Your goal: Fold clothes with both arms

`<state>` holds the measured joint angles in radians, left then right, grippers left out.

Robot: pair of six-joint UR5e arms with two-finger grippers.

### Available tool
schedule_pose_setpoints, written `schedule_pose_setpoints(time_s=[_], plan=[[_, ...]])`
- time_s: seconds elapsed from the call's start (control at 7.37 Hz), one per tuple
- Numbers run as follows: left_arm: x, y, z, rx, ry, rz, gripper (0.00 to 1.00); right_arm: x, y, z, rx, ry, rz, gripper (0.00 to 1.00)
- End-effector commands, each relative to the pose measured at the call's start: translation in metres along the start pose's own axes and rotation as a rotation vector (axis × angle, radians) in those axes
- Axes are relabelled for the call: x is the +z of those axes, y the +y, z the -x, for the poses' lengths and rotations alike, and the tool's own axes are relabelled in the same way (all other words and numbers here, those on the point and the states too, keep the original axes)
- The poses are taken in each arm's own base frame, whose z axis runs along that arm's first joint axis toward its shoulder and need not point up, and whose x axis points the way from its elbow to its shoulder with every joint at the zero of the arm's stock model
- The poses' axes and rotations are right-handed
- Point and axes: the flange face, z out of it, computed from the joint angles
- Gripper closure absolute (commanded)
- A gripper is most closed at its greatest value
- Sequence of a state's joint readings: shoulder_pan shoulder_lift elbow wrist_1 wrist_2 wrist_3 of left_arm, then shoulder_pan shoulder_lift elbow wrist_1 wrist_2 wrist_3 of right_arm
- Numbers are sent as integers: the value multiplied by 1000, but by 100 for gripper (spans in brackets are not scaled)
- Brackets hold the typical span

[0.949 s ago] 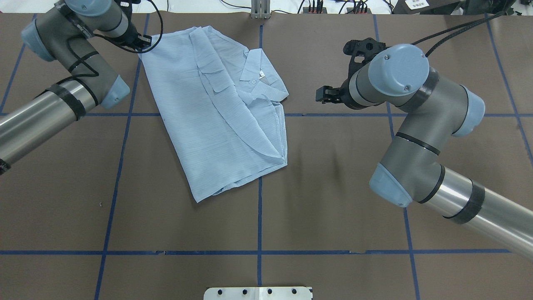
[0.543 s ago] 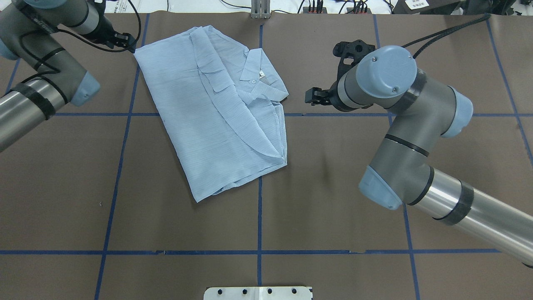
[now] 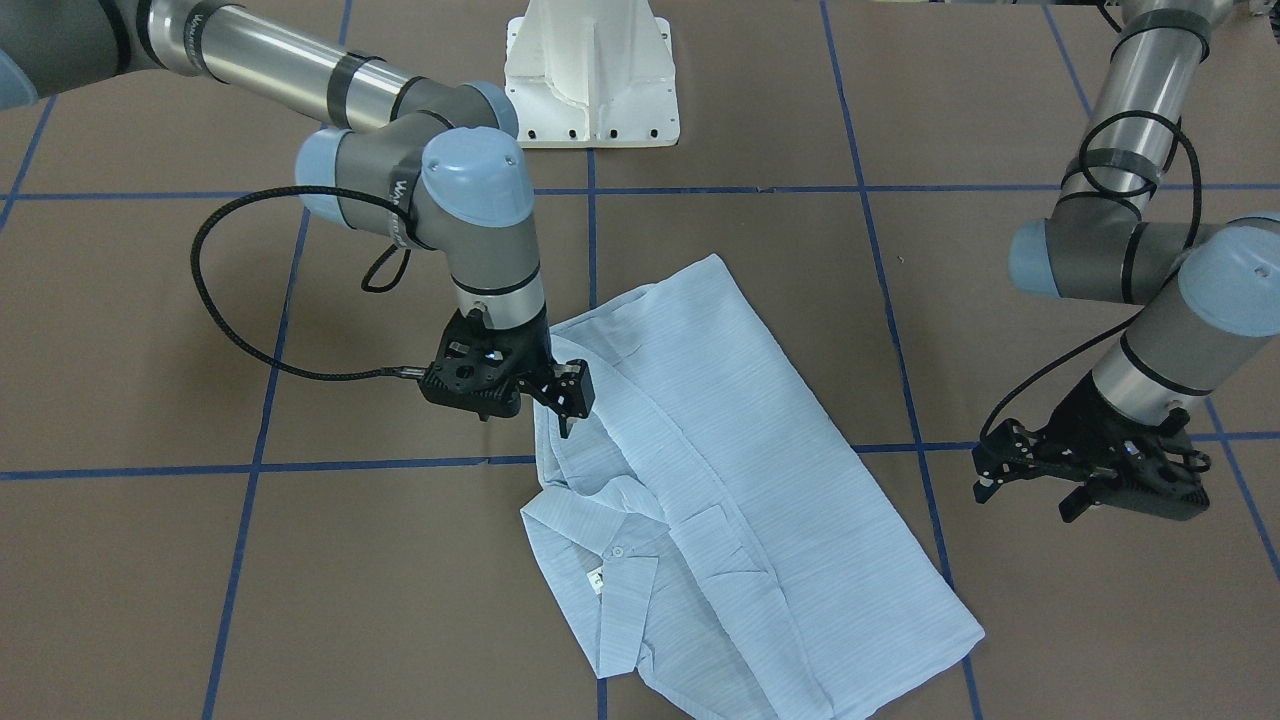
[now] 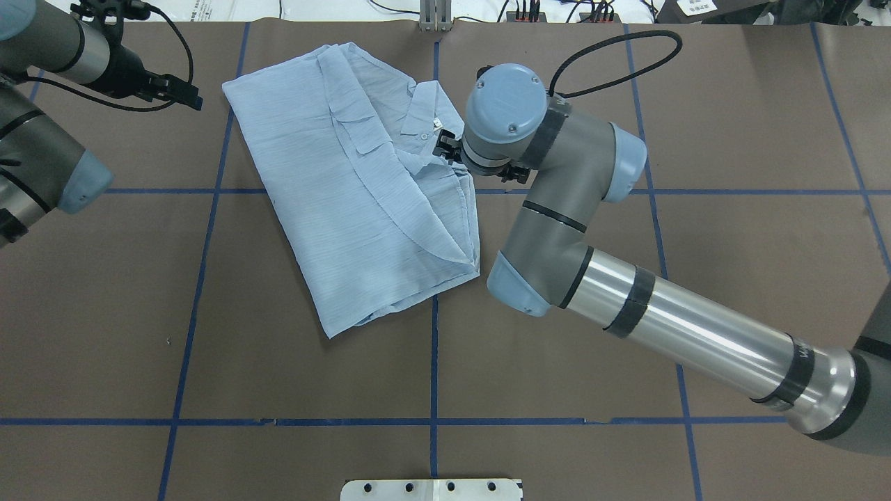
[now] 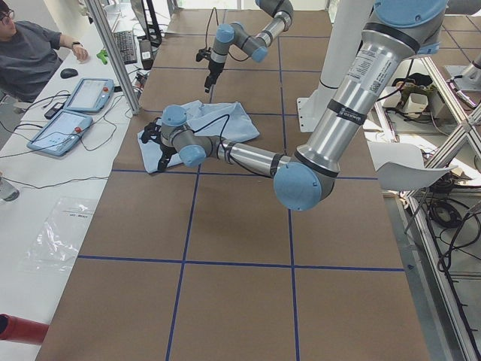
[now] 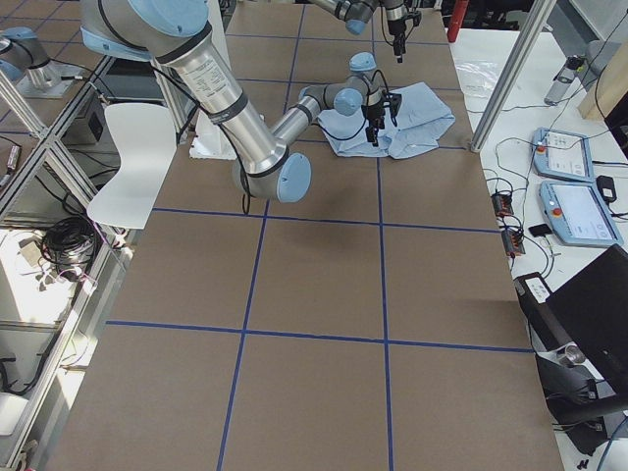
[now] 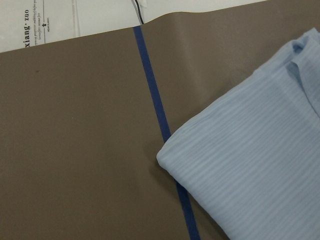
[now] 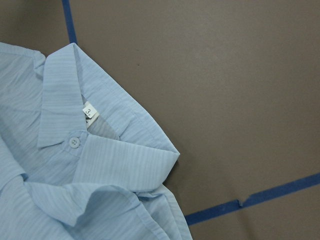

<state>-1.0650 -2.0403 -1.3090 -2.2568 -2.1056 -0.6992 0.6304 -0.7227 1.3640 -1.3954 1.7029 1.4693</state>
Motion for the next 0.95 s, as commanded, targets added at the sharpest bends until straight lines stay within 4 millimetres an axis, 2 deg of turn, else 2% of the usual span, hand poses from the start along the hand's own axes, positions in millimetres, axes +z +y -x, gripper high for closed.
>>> schedule_pose_setpoints(time_s=[0.0,0.14,0.41,0.54,0.81], plan=[[-6,5,-6,-25,12,-5,0,42,15,12,1,19,-58,11],[-5,9,-2,-29,8,0,0,51,22,11,-11,11,-63,14],[-5,14,1,-31,6,2,0,57,38,10,-29,20,-47,30],[-5,15,1,-31,6,2,0,68,52,2,-45,39,-35,34],[-5,15,1,-31,6,2,0,69,54,1,-89,43,-33,38]])
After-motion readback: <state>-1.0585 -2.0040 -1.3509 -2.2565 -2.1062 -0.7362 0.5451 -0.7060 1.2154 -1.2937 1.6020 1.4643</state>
